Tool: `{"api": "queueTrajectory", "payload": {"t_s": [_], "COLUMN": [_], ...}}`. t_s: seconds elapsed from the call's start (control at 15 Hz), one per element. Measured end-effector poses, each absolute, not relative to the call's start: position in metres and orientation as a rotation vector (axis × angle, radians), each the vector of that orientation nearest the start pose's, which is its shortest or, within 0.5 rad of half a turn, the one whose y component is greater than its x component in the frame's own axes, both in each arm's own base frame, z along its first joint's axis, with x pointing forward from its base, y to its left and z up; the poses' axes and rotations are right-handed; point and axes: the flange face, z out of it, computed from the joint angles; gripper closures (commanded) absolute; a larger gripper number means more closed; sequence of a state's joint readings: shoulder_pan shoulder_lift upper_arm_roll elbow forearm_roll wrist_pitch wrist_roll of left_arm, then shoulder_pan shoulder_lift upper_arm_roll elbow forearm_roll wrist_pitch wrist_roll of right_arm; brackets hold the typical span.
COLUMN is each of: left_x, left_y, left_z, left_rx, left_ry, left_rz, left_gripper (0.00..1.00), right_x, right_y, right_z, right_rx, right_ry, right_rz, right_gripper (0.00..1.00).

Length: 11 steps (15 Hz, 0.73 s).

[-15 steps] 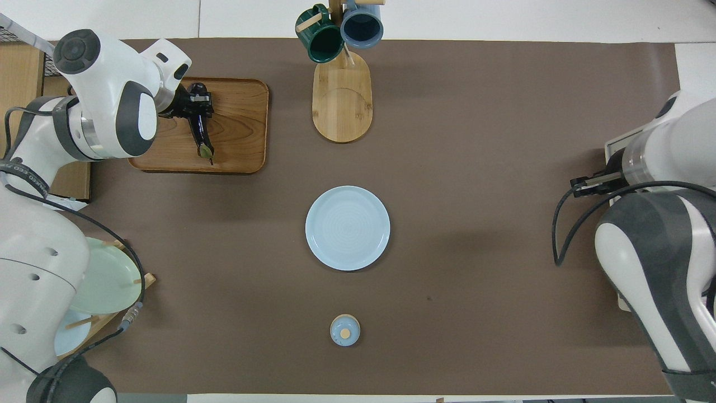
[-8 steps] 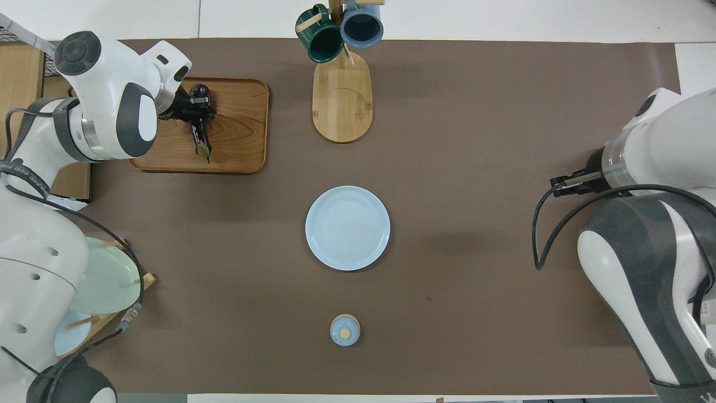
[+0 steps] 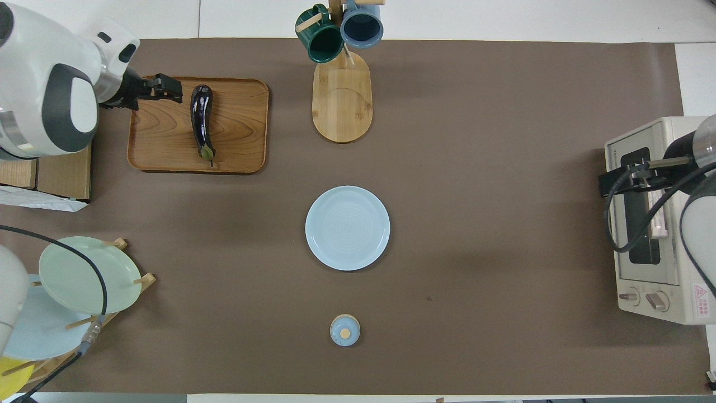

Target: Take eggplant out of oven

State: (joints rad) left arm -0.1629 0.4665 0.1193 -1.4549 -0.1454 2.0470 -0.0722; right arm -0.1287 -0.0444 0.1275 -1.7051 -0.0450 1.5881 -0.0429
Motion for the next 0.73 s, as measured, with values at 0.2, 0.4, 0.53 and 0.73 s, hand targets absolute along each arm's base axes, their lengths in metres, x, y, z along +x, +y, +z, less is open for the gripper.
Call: {"api": "queueTrajectory", "payload": {"t_s": [0.2,0.4,0.53,0.73], "left_x": [0.677,0.647,0.622,0.586], "left_y": [-0.025,-0.016,-0.011,-0.005], "left_z": [0.498,0.557,0.593,0.632], "left_rx": [-3.214,-3.195,-3.189,-3.167], "left_ry": [-0.155,-0.143,-0.136,-0.123], "left_rz": [-0.182,-0.186,-0.163,-0.112], "left_gripper": [0.00,0.00,0.00,0.00], "right_x": [0.535,0.534,0.534,0.535], "right_y": [-0.017,-0.015,-0.017,-0.015], "right_z": [0.602,0.613,0.614,0.615], "right_rx": [-3.185,-3.184,-3.184,-3.169], "right_ry": [-0.030,-0.037,-0.031,-0.030], "right_rz": [0.120,0.106,0.106,0.088], "right_gripper": [0.00,0.00,0.00,0.00]}}
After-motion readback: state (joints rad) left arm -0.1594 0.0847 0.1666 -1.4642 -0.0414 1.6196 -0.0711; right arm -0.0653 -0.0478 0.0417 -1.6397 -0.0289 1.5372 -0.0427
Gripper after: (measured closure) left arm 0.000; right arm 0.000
